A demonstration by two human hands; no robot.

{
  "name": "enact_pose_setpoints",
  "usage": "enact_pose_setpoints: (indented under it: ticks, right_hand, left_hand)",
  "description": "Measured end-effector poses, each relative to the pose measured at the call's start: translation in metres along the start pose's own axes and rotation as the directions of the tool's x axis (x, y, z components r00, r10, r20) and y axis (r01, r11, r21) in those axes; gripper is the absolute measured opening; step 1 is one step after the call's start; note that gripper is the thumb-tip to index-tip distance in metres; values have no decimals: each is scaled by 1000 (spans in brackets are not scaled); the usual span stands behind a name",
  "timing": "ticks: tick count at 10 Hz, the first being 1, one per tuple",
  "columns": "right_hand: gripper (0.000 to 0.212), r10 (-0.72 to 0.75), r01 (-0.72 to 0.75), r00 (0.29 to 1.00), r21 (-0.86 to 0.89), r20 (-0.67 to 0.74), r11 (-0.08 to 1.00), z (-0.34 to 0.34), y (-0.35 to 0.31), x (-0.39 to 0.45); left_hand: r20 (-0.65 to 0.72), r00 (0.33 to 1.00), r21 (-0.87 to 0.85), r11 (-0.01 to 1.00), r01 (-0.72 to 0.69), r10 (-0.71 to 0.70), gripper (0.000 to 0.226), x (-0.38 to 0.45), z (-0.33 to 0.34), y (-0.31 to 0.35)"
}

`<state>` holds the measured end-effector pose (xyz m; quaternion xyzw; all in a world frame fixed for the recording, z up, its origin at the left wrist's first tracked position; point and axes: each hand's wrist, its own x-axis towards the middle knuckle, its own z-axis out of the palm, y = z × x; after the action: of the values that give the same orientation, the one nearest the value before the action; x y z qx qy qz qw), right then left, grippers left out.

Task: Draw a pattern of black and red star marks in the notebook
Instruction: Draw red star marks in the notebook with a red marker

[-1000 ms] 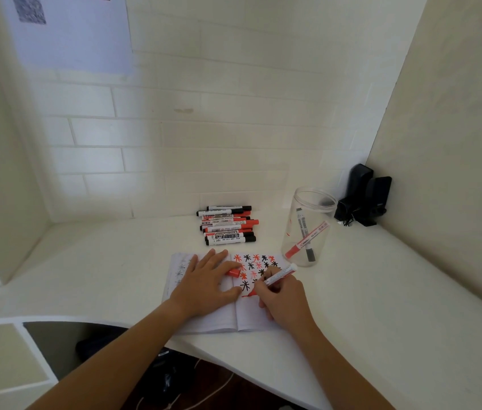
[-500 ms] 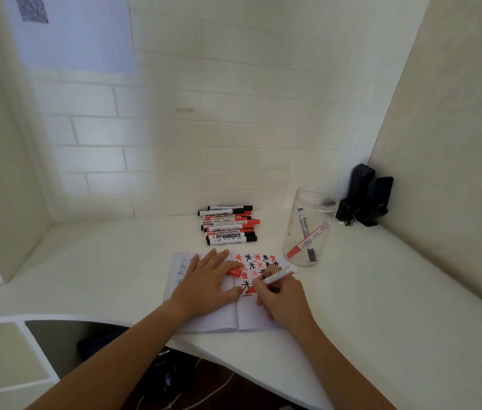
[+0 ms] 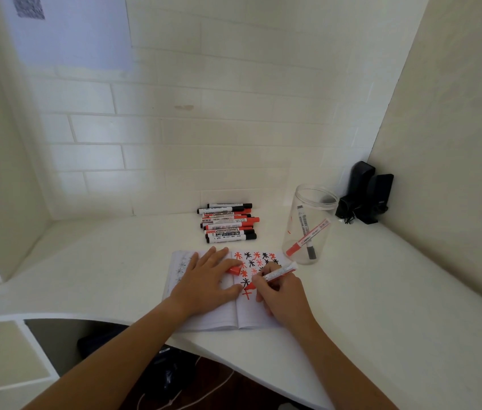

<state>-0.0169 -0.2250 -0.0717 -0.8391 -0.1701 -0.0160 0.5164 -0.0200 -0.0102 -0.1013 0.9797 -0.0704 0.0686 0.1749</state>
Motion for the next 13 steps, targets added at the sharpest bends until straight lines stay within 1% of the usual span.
enact_pose_setpoints:
  ticks: [2,4,6,8,9,10,11,12,13]
  right_hand:
    - [23,-9,10,999,-39,35,999,2,0,0]
    - [29,56,-57,998,-33,-15,998,0,0,-1]
    - [29,63,-64,997,-8,-54,998,-1,0,0]
    - [24,49,-49,999,1,7,999,1,1,0]
    - [26,71,-72,997,26,40,997,0,1,-1]
    - [23,67,-71,994,45,82,996,-1,2,-1]
    - [23,59,-64,994,52,86,997,0,3,-1]
    - [20,42,-45,998,62,44,997,-1,4,0]
    - [14,6,-1,999,161,-33,987,-3,4,3]
  left_hand:
    - [-5,1000,3,1000,-2,2,67,0,2,-2]
    - [-7,1000,0,1000,-8,8,67,-1,1,-1]
    - [-16,1000,-5,1000,-14,14,66,-1,2,-1]
    - [-14,1000,5,1000,-13,13,66,-1,2,-2]
    - [-16,1000,12,1000,-15,15,65,-1,3,-2]
    - [-9,1000,13,1000,-19,19,64,-1,3,-2]
    - [-15,1000,15,1000,-27,28,63,-2,1,-1]
    - [-27,999,-22,999,-39,39,57,-2,1,0]
    - [-132,986,-144,982,-121,102,46,-2,0,0]
